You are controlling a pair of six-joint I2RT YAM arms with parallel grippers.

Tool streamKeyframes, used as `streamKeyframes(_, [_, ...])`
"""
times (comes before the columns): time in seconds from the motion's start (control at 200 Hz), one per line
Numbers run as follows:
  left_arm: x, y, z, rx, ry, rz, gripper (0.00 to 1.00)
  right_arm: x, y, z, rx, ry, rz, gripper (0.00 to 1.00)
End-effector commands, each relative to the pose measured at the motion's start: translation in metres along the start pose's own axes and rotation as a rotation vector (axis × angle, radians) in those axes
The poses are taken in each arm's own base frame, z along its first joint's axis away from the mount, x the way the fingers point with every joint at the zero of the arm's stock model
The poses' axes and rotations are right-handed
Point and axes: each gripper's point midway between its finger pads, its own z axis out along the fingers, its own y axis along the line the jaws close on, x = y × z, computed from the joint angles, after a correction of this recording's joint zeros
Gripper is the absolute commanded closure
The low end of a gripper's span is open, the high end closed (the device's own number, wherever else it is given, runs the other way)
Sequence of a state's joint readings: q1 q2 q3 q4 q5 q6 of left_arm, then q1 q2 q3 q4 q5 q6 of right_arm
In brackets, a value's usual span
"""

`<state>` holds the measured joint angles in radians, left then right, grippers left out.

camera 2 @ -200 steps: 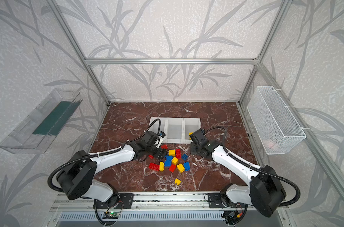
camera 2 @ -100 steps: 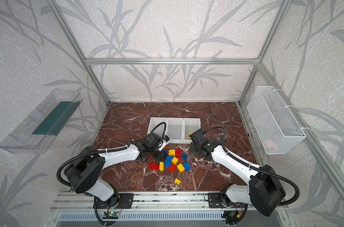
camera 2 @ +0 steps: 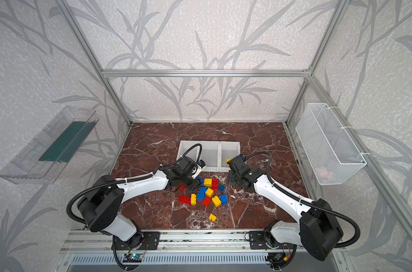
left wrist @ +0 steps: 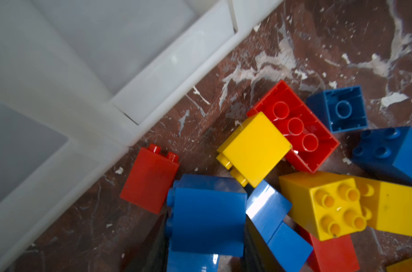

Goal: Sort the legos into containers by color
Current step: 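Carry the blue brick into the compartment nearest the left arm and release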

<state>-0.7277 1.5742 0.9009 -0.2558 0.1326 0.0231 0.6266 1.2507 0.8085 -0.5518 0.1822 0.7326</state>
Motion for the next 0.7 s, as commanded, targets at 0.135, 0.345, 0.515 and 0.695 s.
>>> streamKeyframes(0.135, [-0.06,0.045,-0.056,-0.214,-0.162,-0.037,0.74,0.001,-0.017,-0.012,0.032,-0.055,0.008,0.35])
streamKeyframes(0.345, [-0.058,0.12,-0.064,-0.317,-0.201,-0.255,0.74,-0.001,-0.018,-0.016,0.026,-0.071,0.003,0.35])
streamKeyframes(0.515, [-0.065,0.144,-0.047,-0.331,-0.187,-0.285,0.74,0.001,-0.015,-0.015,0.018,-0.054,-0.001,0.35])
streamKeyframes(0.695, [-0.071,0.151,-0.03,-0.332,-0.176,-0.294,0.74,0.002,-0.015,-0.019,0.018,-0.042,-0.006,0.35])
